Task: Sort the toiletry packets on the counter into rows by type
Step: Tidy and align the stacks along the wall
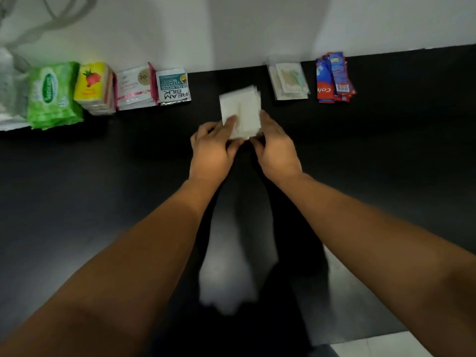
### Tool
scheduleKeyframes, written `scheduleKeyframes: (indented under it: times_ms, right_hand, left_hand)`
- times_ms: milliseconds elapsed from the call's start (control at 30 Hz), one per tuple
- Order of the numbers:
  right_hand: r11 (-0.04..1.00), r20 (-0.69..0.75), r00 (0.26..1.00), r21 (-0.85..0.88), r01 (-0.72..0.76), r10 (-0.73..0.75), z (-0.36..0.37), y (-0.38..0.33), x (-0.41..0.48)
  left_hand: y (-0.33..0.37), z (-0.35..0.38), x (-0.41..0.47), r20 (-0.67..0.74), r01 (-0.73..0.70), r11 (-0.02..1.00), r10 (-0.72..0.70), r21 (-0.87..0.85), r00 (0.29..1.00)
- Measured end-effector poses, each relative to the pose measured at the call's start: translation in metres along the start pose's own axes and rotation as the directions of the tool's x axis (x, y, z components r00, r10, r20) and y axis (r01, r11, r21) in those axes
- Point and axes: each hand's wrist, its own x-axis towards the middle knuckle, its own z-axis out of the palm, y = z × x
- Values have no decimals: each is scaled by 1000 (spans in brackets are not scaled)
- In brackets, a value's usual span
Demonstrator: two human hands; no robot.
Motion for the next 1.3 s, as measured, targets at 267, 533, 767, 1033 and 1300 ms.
scheduleKeyframes:
  times_ms: [267, 533, 767, 1033, 1300]
  right_hand:
    - [997, 80, 994, 12, -76, 75, 6, 9, 69]
    - [995, 17, 998, 77, -63, 61, 15, 16, 85]
    - [976, -39, 995, 200, -82, 91, 13, 16, 82]
    - [991, -2, 998, 122, -59, 60, 10, 14, 79]
    - [995, 24, 999, 96, -41, 39, 8, 10, 78]
  left_hand:
    - [-12, 20, 60, -19, 43, 999, -43, -15, 999]
    - [-17, 26, 85, -35, 58, 998, -58, 3, 998]
    - [-18, 28, 82, -34, 107, 993, -109, -38, 993]
    - [-13, 27, 82, -80, 23, 996, -16, 83, 997]
    - [-3, 30, 91, -77, 16, 996, -9, 85, 997]
